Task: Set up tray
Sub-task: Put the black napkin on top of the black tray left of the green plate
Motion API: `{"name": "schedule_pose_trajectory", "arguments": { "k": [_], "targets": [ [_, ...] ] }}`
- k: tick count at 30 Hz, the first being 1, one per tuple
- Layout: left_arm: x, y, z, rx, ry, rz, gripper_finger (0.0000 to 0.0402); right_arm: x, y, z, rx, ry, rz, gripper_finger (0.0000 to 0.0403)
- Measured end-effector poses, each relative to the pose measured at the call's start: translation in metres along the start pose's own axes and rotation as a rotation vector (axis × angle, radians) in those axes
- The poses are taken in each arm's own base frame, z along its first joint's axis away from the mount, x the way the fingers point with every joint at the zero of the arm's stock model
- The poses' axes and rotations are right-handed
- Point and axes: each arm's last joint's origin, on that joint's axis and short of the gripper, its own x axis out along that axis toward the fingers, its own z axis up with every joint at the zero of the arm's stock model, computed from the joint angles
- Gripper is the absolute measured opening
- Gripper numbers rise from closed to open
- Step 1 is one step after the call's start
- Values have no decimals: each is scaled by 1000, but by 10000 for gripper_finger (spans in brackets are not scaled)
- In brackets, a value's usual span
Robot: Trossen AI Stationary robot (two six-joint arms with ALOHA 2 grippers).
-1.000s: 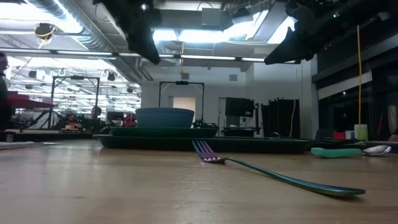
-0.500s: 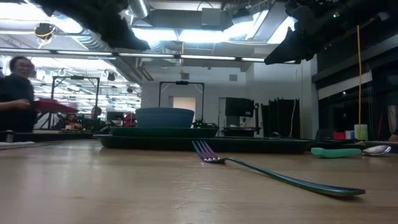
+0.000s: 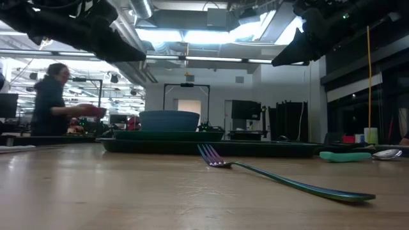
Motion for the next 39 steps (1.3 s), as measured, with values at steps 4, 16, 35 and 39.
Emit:
{"name": "schedule_pose_trajectory", "arguments": {
  "k": [4, 16, 35, 39],
  "targets": [
    [0, -1, -5, -3, -32, -21, 33, 0, 0, 0, 0, 0, 0, 10],
    [0, -1, -3, -51, -59, -22, 32, -1, 0, 4, 1, -2, 1, 10],
    [-1, 1, 9, -13, -180, -5, 35, -32, -21, 44, 50, 315, -50, 10],
    [-1, 1, 9, -15, -181, -5, 32, -36, -21, 45, 46, 369, -1, 16]
  ]
}}
